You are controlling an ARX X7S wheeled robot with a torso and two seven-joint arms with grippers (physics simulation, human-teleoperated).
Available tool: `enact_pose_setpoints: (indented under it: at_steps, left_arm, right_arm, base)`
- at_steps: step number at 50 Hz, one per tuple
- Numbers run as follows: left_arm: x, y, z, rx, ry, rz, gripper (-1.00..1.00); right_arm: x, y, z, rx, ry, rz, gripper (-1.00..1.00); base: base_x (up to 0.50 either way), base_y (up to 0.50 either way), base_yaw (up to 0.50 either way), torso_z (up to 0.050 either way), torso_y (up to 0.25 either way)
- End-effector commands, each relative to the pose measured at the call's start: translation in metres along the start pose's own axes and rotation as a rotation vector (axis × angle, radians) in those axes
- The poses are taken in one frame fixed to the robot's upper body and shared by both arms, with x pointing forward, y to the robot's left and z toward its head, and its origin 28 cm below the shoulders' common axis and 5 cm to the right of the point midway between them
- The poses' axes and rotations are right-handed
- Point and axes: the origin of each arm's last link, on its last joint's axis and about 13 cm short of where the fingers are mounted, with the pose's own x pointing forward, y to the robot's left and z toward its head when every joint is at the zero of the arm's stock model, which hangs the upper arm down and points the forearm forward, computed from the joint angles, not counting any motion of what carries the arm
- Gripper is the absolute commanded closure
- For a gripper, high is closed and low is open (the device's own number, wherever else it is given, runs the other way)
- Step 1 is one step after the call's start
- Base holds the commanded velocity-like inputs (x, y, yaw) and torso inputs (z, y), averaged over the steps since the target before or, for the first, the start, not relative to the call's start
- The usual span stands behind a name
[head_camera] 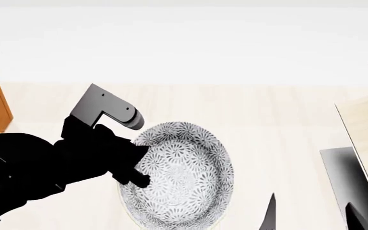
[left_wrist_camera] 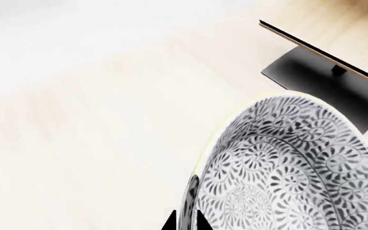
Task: Close the top drawer of the cabinet and put the bowl on top of it.
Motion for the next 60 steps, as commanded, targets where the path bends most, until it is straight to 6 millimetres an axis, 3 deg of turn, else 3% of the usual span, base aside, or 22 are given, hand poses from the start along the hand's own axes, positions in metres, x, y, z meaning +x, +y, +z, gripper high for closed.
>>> enact_pose_setpoints:
  at_steps: [1,3,4,7,60]
  left_arm:
    - [-0.012,0.003,0.017,-0.012,-0.066,0.042,1.00]
    - [-0.015,0.003,0.020,-0.012,-0.076,0.047,1.00]
    - [-0.016,0.003,0.021,-0.012,-0.080,0.049,1.00]
    - [-0.018,0.003,0.023,-0.009,-0.088,0.055,1.00]
    - [-0.078,0.017,0.068,-0.084,-0.309,0.195,1.00]
  right_arm:
    - [-0.004,-0.001,0.000,0.000,-0.007,0.002,-1.00]
    - [-0.004,-0.001,-0.003,0.000,-0.006,0.003,-1.00]
    - [-0.004,0.000,0.010,0.001,-0.006,0.003,-1.00]
    - [-0.005,-0.001,-0.002,0.001,-0.008,0.002,-1.00]
    - [-0.011,0.000,0.003,-0.004,-0.023,0.011,-1.00]
  base:
    - [0.00,0.00,0.00,0.000,0.000]
    - [0.00,0.00,0.00,0.000,0.000]
    - [0.00,0.00,0.00,0.000,0.000]
    - [0.00,0.00,0.00,0.000,0.000]
    - [0.00,0.00,0.00,0.000,0.000]
